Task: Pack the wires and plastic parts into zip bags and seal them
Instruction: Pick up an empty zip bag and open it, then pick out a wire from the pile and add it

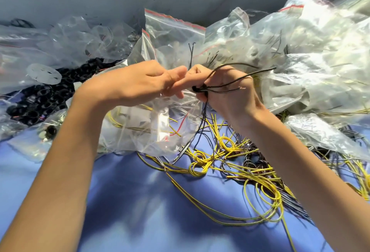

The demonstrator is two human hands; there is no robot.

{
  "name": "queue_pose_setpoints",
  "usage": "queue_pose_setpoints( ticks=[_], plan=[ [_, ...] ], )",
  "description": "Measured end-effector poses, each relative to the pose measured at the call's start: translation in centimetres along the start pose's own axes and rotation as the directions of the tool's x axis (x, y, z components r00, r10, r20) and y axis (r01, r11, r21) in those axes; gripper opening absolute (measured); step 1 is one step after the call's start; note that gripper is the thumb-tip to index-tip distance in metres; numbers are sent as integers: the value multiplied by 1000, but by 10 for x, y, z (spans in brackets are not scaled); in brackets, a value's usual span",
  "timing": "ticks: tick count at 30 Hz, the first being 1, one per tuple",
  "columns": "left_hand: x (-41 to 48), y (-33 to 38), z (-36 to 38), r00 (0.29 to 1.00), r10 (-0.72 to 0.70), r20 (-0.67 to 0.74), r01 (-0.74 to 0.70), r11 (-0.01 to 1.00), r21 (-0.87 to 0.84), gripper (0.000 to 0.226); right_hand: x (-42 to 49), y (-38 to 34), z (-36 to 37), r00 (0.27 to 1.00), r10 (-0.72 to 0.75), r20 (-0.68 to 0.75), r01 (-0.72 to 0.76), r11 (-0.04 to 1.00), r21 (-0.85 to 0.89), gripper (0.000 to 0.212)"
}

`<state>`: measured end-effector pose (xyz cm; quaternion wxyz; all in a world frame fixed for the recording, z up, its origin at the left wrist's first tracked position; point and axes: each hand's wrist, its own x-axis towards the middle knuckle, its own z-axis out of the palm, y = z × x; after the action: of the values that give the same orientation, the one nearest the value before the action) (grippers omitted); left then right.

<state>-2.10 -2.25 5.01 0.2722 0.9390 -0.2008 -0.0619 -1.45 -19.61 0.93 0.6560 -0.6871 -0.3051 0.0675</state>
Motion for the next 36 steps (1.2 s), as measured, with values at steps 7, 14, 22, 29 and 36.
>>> queue_pose_setpoints(
  ticks=[7, 14, 22, 29, 36],
  plan=[
    [6, -2, 3, 999, -30, 13, 30, 1000, -1, 77, 25, -9, -5, 968, 248, -33, -247, 968, 36, 32],
    [6, -9, 3, 998, 10, 58, -13, 999, 42, 81, 18, -12, -17, 946, 284, 158, -245, 942, -231, 33],
    [2, -8, 1, 998, 15, 58, -16, 1000, 25, 55, 8, -17, -16, 955, 193, 224, -81, 899, -430, 19],
    [-3, -3, -1, 999, 26, 40, -29, 997, 67, 22, 9, -19, -16, 938, 259, 229, -91, 823, -561, 10],
    [-4, 0, 0, 997, 8, 76, -21, 985, 170, 40, 11, -15, -10, 977, 198, 80, -91, 726, -682, 23]
  ],
)
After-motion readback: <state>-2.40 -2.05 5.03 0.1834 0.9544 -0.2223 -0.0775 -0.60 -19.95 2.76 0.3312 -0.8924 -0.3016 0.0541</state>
